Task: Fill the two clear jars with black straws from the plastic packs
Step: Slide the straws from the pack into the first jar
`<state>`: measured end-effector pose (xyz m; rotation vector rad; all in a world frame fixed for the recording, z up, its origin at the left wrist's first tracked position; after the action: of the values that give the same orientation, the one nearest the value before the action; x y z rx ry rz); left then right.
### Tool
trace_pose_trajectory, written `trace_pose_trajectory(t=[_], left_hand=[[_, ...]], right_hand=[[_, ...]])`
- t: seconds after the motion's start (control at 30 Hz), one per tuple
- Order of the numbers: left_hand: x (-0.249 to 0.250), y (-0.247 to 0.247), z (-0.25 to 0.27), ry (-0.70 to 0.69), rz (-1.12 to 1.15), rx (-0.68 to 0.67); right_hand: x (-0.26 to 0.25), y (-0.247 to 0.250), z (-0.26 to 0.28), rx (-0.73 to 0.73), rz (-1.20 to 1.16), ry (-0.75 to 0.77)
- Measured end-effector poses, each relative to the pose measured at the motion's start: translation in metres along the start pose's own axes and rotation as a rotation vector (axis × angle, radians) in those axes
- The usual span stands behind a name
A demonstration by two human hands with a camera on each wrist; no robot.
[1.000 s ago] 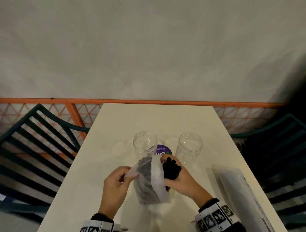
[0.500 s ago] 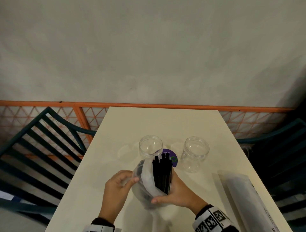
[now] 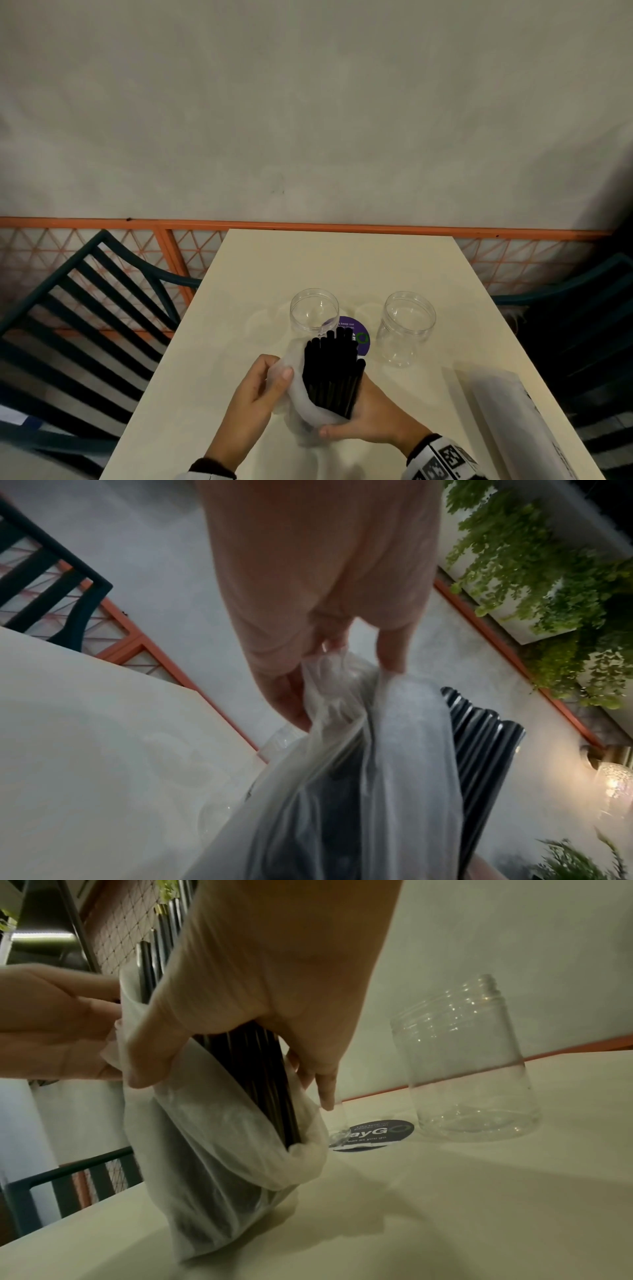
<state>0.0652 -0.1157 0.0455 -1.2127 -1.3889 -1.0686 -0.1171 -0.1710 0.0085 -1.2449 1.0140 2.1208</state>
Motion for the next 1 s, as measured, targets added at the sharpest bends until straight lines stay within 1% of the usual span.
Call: trace_pose_trajectory(t=[0.07,0.1,0.2,0.23,0.27,0.37,0.4,0.47,0.53,0.57,0.6,0.67,0.7,0.77,0.8,0.87,0.93,0.97,1.0], left_hand=[[-0.005,0.003,0.0,0.005,-0.041,0.054],[-0.01,0.003,0.0,0.034,-0.008,0.094],[-0.029,0.001,0.004,0.15,0.242,0.236],[-0.031,0.0,0.006,0.168,0.28,0.262],[-0.031,-0.001,0.007,0.171,0.251,0.265],[-0.019,0.002,0.002,0.091,-0.034,0.179],[-0.009,0.004,0.0,0.016,-0.147,0.171],[0.025,0.003,-0.005,-0.206,-0.429,0.168],[0.053,-0.013,-0.008,-0.43,-0.68,0.072],[0.064,-0.026,-0.008,-0.497,-0.761,-0.004],[0.068,-0.04,-0.01,-0.536,-0.829,-0.073],[0.06,-0.062,-0.014,-0.528,-0.932,-0.187],[0.052,-0.069,-0.016,-0.485,-1.0,-0.249],[0.035,-0.075,-0.021,-0.33,-1.153,-0.379],[0.029,-0.077,-0.024,-0.276,-1.198,-0.413],[0.025,-0.078,-0.027,-0.24,-1.226,-0.44],[0.029,-0.076,-0.026,-0.234,-1.214,-0.42],[0.034,-0.073,-0.025,-0.232,-1.192,-0.415],[0.038,-0.071,-0.024,-0.269,-1.15,-0.403]], right_hand=[[0.0,-0.001,0.0,-0.013,-0.02,0.007],[0.001,-0.001,0.0,-0.022,-0.024,0.004],[0.007,-0.003,-0.001,-0.056,-0.002,-0.009],[0.008,-0.004,-0.001,-0.065,0.012,-0.016],[0.009,-0.005,-0.001,-0.07,0.02,-0.018],[0.005,-0.006,-0.003,-0.066,0.035,-0.026],[0.006,-0.006,-0.004,-0.056,0.046,-0.022],[0.006,-0.006,-0.005,-0.045,0.057,-0.013],[0.006,-0.006,-0.006,-0.046,0.05,0.004],[0.005,-0.007,-0.007,-0.045,0.054,0.015],[0.004,-0.009,-0.008,-0.049,0.057,0.024],[0.003,-0.011,-0.009,-0.073,0.065,0.031],[0.003,-0.013,-0.01,-0.083,0.09,0.032],[0.006,-0.014,-0.011,-0.06,0.179,0.023],[0.009,-0.014,-0.011,-0.045,0.217,0.011],[0.012,-0.014,-0.012,-0.038,0.232,-0.007],[0.014,-0.015,-0.013,-0.045,0.239,-0.022],[0.015,-0.016,-0.014,-0.036,0.237,-0.002],[0.017,-0.017,-0.015,-0.027,0.231,0.013]])
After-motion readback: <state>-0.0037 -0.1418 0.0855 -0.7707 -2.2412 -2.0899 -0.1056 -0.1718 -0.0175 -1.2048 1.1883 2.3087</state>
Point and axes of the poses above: each hand's wrist, its own z-axis away from the middle knuckle, its own y-axis out of the back of the hand, x = y × z, the point moved 3 cm from there along -z, towards the middle knuckle, and after that the axes turned 11 degrees about -y, right-handed, at the moved point
